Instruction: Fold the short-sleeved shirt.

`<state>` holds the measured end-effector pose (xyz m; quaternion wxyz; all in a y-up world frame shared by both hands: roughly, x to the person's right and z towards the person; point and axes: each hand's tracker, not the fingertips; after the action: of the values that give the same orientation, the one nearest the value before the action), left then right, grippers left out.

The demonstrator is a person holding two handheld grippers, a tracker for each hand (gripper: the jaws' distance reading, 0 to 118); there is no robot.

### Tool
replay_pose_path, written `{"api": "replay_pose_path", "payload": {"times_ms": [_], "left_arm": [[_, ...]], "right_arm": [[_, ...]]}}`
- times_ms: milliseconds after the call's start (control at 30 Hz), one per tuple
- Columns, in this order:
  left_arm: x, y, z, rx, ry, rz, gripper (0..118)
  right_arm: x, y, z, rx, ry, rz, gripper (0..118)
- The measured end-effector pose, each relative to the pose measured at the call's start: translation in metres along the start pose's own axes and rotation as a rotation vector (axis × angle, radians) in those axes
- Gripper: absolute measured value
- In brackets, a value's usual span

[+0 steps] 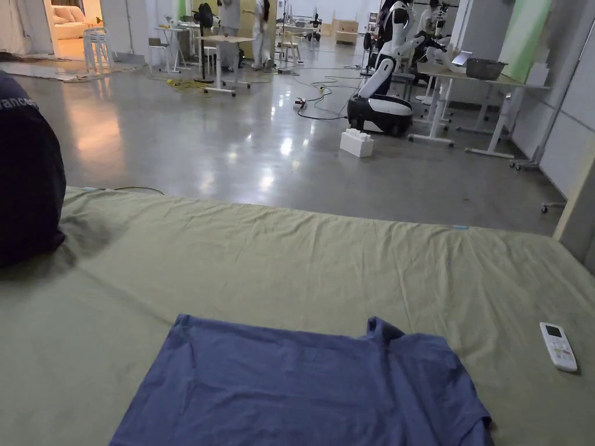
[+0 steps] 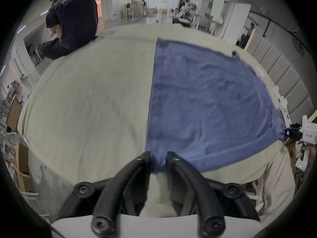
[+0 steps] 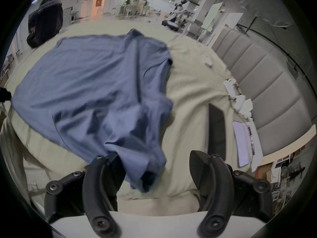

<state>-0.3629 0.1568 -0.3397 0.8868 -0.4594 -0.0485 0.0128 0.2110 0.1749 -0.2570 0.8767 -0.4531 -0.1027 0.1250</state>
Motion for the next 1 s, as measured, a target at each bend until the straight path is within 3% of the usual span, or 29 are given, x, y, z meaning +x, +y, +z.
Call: {"api": "replay_pose_path", "payload": {"times_ms": [100, 233, 333, 367, 433, 500, 567, 600, 667, 867, 1000], "left_arm": [[0.014, 0.022, 0.01, 0.12, 0.005, -0.037, 48], [0.04, 0.044, 0.014, 0.27, 0.03, -0.065, 49], [0.059, 0.054, 0.017, 0.359, 0.03, -0.055, 48], [0.066, 0.056, 0.019, 0.394, 0.024, -0.043, 48], [0.077, 0.059, 0.022, 0.461, 0.015, -0.024, 41], [0.09, 0.062, 0.024, 0.522, 0.033, 0.0, 20], [0.102, 0.064, 0.029, 0.58, 0.058, 0.006, 15], [0.105, 0.065, 0.03, 0.61, 0.062, 0.011, 6], [0.115, 0.066, 0.034, 0.659, 0.08, 0.028, 5], [0.129, 0.073, 0.034, 0.7, 0.082, 0.048, 2], [0.128, 0.074, 0.033, 0.715, 0.105, 0.043, 2]], "right_arm": [[0.001, 0.025, 0.015, 0.09, -0.015, -0.05, 85], [-0.007, 0.051, 0.023, 0.277, -0.013, -0.12, 85], [-0.015, 0.065, 0.029, 0.328, -0.052, -0.151, 85], [-0.016, 0.067, 0.031, 0.372, -0.018, -0.184, 84], [-0.019, 0.072, 0.034, 0.435, 0.035, -0.237, 73], [-0.027, 0.076, 0.037, 0.505, 0.031, -0.267, 48], [-0.036, 0.08, 0.04, 0.587, 0.026, -0.29, 28], [-0.039, 0.082, 0.041, 0.613, 0.023, -0.291, 17], [-0.048, 0.085, 0.044, 0.695, 0.018, -0.31, 4], [-0.07, 0.101, 0.051, 0.828, 0.011, -0.266, 0], [-0.077, 0.109, 0.05, 0.835, 0.022, -0.266, 0]]}}
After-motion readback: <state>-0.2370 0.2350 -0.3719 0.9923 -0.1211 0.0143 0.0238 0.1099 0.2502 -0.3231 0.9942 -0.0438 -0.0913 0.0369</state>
